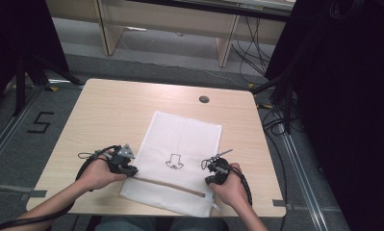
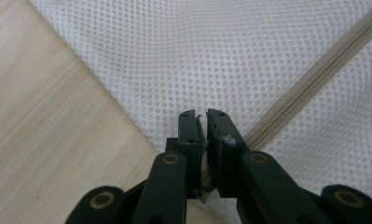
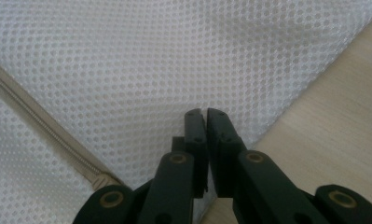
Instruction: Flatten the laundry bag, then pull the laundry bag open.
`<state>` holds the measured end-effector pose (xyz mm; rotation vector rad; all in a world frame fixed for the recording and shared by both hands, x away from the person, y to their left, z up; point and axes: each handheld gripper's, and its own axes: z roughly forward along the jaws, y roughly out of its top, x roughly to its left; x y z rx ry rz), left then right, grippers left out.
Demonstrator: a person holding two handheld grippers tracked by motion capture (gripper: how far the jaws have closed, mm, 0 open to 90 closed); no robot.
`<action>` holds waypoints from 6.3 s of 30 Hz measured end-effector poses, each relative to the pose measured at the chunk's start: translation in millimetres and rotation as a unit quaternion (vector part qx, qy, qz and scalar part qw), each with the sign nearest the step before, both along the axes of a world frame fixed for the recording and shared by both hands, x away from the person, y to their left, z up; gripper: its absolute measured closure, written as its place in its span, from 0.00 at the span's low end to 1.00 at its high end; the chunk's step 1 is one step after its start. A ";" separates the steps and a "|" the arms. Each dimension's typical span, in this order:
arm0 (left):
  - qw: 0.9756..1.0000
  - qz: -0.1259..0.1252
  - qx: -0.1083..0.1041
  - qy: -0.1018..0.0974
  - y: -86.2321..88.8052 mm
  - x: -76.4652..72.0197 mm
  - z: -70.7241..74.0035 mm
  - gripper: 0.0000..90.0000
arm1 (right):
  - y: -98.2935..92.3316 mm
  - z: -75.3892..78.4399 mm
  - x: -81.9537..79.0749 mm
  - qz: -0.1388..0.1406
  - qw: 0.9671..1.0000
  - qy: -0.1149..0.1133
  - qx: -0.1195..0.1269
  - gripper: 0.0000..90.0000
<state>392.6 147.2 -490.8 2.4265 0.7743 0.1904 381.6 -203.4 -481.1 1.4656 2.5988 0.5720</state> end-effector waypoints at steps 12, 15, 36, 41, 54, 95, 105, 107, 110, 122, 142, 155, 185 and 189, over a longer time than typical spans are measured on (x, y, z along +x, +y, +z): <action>1.000 -0.005 0.018 0.011 4.5 -5.0 -3.5 0.93 | 5.1 -1.5 6.7 -0.005 1.000 -0.011 0.007 0.98; 1.000 -0.003 0.021 0.009 6.4 -6.2 -3.3 0.93 | 7.8 -2.0 9.7 0.002 1.000 -0.019 0.004 0.98; 1.000 0.012 0.021 0.010 19.0 -8.7 -3.9 0.93 | 26.7 -3.8 22.3 0.010 0.999 -0.045 0.000 0.98; 0.999 0.030 0.005 0.016 18.0 -11.3 -5.4 0.92 | 24.0 -5.7 22.4 0.014 0.998 -0.055 0.007 0.97; 0.999 0.036 -0.013 -0.026 17.2 -10.2 -4.6 0.77 | 13.9 8.0 19.2 -0.006 0.995 -0.087 0.046 0.93; 0.986 0.076 -0.133 -0.069 11.7 -6.4 11.0 0.59 | -26.4 23.9 -0.1 -0.023 0.992 -0.071 0.099 0.96; 0.989 0.039 -0.124 -0.077 4.8 -11.8 8.6 0.56 | -17.2 24.4 -8.6 -0.010 0.998 -0.041 0.055 1.00; 0.989 0.036 -0.121 -0.081 2.2 -12.0 8.9 0.57 | -16.2 22.4 -11.3 -0.010 0.998 -0.035 0.053 1.00; 0.989 0.030 -0.116 -0.084 -4.5 -12.5 9.5 0.57 | -17.7 21.1 -12.5 -0.003 0.998 -0.029 0.052 1.00; 0.989 -0.009 -0.126 -0.081 -26.9 -15.0 16.5 0.61 | -4.7 6.9 -9.7 0.009 0.999 0.017 0.042 1.00; 0.986 -0.086 -0.121 -0.072 -81.5 -21.3 19.5 0.63 | 0.7 -1.1 -8.2 0.015 0.998 0.033 0.047 1.00; 0.984 -0.122 -0.111 -0.068 -114.2 -21.8 10.5 0.68 | 5.1 -2.9 -5.4 0.032 0.998 0.021 0.051 1.00; 0.983 -0.154 -0.086 -0.048 -160.9 -12.3 -6.6 0.72 | 9.3 -3.5 -5.6 0.031 0.998 0.015 0.057 1.00; 0.982 -0.163 -0.073 -0.054 -165.4 -11.3 -8.0 0.74 | 9.2 -3.5 -5.6 0.031 0.998 0.015 0.057 1.00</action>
